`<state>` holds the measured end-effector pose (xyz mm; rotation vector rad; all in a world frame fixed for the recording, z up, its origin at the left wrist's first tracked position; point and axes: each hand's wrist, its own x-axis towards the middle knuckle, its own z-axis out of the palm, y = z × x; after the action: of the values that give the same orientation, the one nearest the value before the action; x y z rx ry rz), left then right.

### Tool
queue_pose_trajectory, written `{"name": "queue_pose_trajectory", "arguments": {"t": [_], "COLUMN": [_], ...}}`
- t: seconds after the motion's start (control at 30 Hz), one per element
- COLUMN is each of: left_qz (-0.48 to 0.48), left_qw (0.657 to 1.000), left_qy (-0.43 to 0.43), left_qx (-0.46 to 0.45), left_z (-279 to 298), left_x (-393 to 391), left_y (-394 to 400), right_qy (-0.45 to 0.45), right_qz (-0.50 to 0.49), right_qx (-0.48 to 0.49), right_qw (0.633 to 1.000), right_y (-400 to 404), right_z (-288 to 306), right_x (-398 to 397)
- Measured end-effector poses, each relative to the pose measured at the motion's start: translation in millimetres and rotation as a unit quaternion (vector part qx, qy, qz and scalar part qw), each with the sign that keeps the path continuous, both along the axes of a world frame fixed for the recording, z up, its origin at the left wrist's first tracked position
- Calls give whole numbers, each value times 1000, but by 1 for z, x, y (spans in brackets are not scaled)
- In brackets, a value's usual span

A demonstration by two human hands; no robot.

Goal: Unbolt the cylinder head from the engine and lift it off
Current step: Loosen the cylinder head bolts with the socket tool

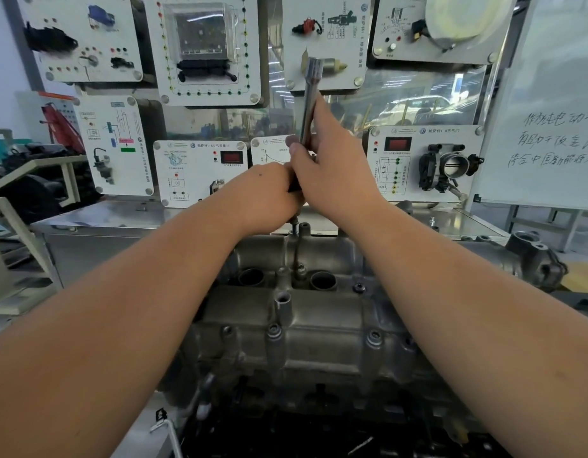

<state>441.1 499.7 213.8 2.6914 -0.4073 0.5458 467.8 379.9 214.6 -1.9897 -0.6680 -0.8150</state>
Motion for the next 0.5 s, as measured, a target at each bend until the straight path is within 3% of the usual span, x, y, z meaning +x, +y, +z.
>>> {"name": "queue_pose_trajectory", "arguments": {"t": [0.2,0.5], "left_qz": [17,7], "left_qw": [1000,1000], "left_qy": [3,-9], "left_qx": [-14,-22], "left_z": [3,2], "left_x": [-1,2], "left_y": [0,2], "right_qy": [-41,-29], "right_qz": [-24,-1], "right_qx": [36,9], "right_qw": [998,1000], "right_y": [-2,0], "right_z": [-1,-2], "right_x": [-5,-7]}}
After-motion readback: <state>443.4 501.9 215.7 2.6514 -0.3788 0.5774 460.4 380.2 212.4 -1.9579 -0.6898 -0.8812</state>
